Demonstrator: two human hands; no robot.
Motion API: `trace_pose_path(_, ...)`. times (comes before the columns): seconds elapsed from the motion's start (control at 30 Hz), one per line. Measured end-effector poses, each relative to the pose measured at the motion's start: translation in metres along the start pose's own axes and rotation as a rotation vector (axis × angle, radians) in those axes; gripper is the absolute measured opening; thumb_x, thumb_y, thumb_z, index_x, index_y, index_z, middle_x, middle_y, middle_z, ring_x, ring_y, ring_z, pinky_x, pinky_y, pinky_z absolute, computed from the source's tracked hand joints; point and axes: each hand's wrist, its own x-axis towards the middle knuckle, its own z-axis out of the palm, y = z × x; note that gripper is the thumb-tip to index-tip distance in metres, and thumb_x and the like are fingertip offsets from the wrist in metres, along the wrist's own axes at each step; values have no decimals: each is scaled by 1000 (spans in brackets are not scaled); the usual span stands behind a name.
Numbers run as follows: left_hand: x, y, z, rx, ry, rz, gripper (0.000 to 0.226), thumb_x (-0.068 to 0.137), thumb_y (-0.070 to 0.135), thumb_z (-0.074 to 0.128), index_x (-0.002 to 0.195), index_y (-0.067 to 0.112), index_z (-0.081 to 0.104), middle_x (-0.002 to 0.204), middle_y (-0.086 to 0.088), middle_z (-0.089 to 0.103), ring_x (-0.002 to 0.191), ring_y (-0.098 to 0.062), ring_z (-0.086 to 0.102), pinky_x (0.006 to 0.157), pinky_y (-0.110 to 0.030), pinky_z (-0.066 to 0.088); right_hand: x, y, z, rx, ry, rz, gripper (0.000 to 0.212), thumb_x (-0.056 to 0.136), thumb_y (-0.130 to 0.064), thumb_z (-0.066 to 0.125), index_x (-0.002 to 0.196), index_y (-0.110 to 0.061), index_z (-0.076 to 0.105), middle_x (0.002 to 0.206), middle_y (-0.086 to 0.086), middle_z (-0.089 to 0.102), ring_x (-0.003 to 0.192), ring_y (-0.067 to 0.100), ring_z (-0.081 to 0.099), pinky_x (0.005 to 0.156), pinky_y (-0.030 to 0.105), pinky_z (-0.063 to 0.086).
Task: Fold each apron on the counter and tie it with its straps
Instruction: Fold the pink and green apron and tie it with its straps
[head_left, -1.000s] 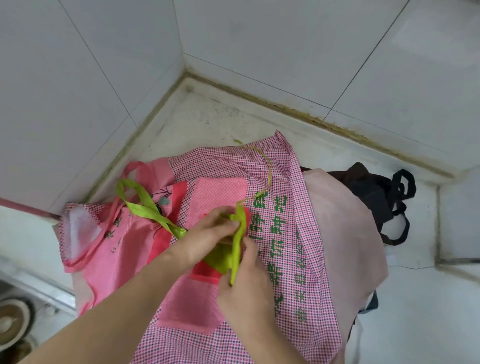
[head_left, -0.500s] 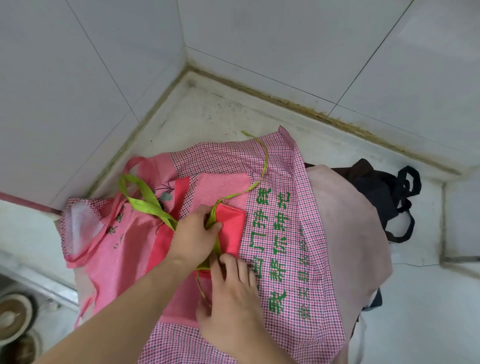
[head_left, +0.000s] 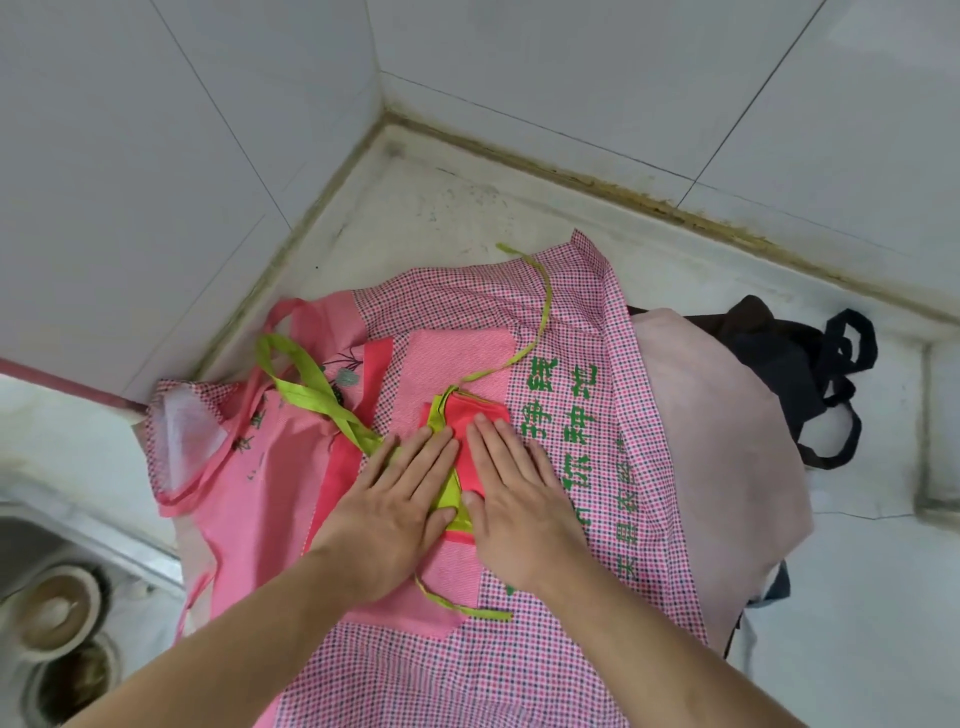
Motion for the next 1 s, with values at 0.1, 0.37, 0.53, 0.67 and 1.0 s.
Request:
trace_pose_path(0.1,-4,4,-2,8,-36,-39,70,111,55,11,167,16,-1,176,-1,-4,162,-22,-8,128,-53,9,-3,-6,-8,29,31,19,72,109,-45,21,163,-21,-21,169,-9,-32,153,8,-33,131,44,-6)
trace_pose_path(0.37,2,4,-10,-1,-71,-69,71,108,56,22,167,16,17,174,-3,17,161,-24,10,125,-49,12,-2,-8,-17,70,-13,92,77,108,-42,33,166,-20,-12,172,-3,-22,159,17,-19,131,45,2)
trace_pose_path(0.53,3,9,-8,-48,-57,-50,68,109,51,23,167,18,16,175,-2,12,162,-25,7,126,-49,11,0,-7,-8,12,-31,60,73,109,-47,24,161,-32,-25,165,-7,-41,154,16,-34,129,48,-8)
trace_pose_path(0.67,0,11,-12,-69,-148,-74,72,100,60,-8,162,27,-25,169,10,-30,156,-19,-29,129,-45,-9,2,-5,-17,44,-100,28,77,108,-44,34,164,-30,-16,169,-5,-32,157,22,-27,130,49,-5)
trace_pose_path(1.0,-11,-8,-35,-493,328,-91,59,80,3,67,135,21,63,139,6,53,127,-22,51,115,-37,39,-27,-11,-14,95,81,-183,54,82,-20,76,131,-29,55,130,-6,48,124,21,45,103,40,49)
